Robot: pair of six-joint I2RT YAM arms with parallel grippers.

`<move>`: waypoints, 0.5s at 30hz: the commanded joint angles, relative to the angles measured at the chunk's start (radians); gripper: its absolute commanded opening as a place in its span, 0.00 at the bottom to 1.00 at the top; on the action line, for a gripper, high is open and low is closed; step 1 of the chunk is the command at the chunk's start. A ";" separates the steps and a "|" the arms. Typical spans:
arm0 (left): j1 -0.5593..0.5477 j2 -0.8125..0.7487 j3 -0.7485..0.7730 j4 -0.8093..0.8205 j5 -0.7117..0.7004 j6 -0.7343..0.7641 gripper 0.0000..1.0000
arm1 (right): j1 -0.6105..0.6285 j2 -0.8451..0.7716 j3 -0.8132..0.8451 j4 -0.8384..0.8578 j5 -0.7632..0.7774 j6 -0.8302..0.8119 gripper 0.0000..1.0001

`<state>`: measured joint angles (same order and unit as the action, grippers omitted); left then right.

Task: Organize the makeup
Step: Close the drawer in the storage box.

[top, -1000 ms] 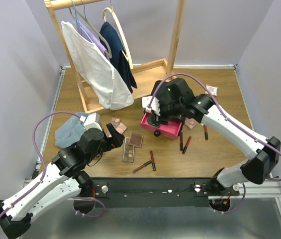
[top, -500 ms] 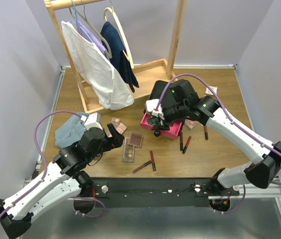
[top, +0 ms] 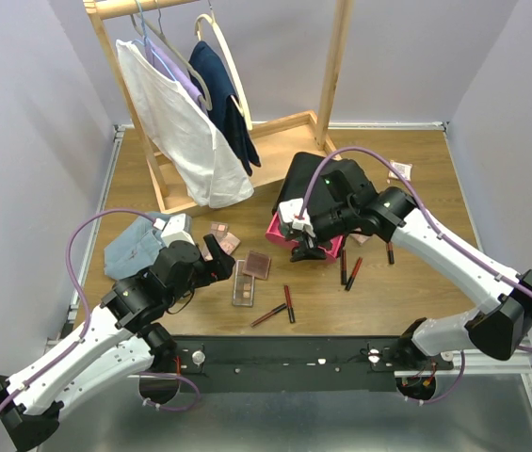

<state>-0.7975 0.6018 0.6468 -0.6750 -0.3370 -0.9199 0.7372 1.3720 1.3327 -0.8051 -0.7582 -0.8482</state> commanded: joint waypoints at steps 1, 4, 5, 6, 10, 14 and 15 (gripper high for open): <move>0.009 0.009 0.025 0.008 -0.028 0.019 0.99 | 0.024 -0.024 -0.036 -0.055 -0.027 -0.048 0.57; 0.009 0.016 0.027 0.012 -0.028 0.024 0.99 | 0.039 -0.022 -0.052 -0.072 -0.013 -0.069 0.57; 0.009 0.016 0.025 0.012 -0.028 0.024 0.99 | 0.044 -0.024 -0.056 -0.075 -0.010 -0.077 0.57; 0.011 0.019 0.027 0.014 -0.027 0.026 0.99 | 0.048 -0.024 -0.061 -0.077 -0.009 -0.078 0.57; 0.012 0.019 0.022 0.018 -0.025 0.026 0.99 | 0.067 -0.025 -0.084 -0.078 0.017 -0.089 0.58; 0.012 0.018 0.017 0.018 -0.023 0.024 0.99 | 0.086 -0.022 -0.108 -0.083 0.042 -0.104 0.58; 0.014 0.018 0.016 0.018 -0.023 0.024 0.99 | 0.091 -0.024 -0.112 -0.082 0.046 -0.104 0.58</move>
<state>-0.7914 0.6212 0.6472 -0.6743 -0.3370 -0.9054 0.8043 1.3647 1.2533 -0.8619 -0.7448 -0.9249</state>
